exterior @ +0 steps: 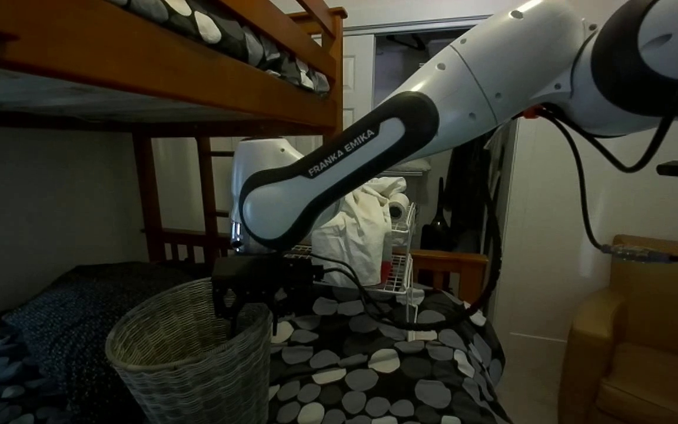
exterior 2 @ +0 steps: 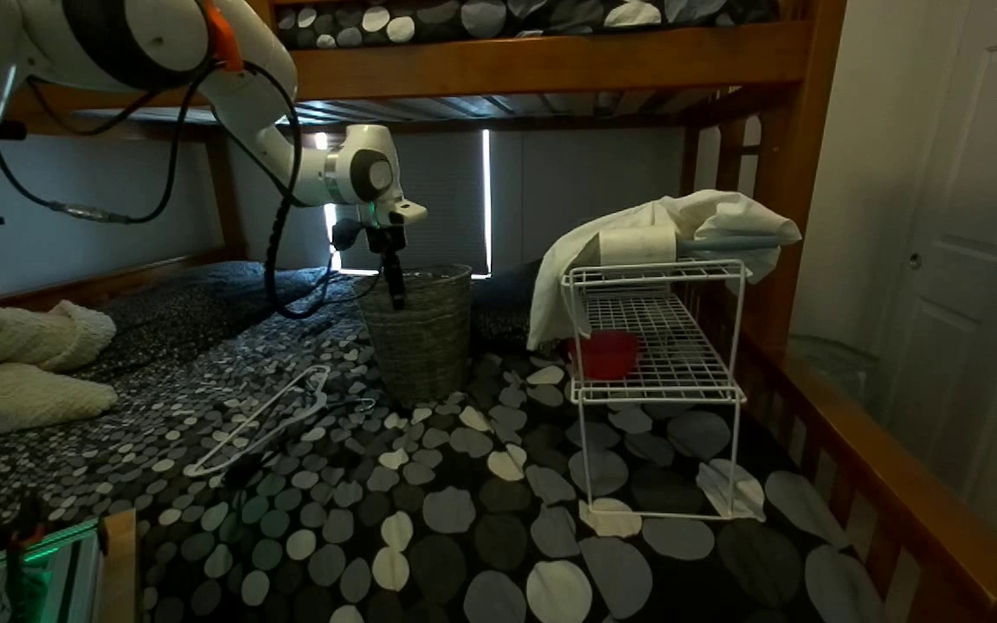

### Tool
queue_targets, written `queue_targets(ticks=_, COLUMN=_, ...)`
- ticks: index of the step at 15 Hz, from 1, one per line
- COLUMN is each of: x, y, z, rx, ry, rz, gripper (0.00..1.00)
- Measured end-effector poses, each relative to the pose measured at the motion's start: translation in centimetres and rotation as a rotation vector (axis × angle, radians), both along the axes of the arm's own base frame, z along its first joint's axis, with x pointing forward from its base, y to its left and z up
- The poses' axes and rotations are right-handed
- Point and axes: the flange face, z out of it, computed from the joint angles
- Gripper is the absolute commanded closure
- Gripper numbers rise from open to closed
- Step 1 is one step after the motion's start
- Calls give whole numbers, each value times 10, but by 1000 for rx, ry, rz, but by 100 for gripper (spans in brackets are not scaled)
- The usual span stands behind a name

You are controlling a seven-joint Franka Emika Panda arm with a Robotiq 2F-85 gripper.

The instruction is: Pour out the objects from the woven basket

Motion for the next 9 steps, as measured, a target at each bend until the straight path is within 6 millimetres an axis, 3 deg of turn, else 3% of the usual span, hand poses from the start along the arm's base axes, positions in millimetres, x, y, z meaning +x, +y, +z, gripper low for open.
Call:
queue_targets(ticks=5, x=2, y=-5, z=-20, rx=-67, ry=77, rz=-12, gripper=95)
queue_targets(ticks=7, x=4, y=-4, z=-17, rx=-71, ry=77, rz=-14, gripper=100)
queue_targets(ticks=9, x=6, y=-6, z=-14, rx=-73, ry=71, rz=-22, gripper=98)
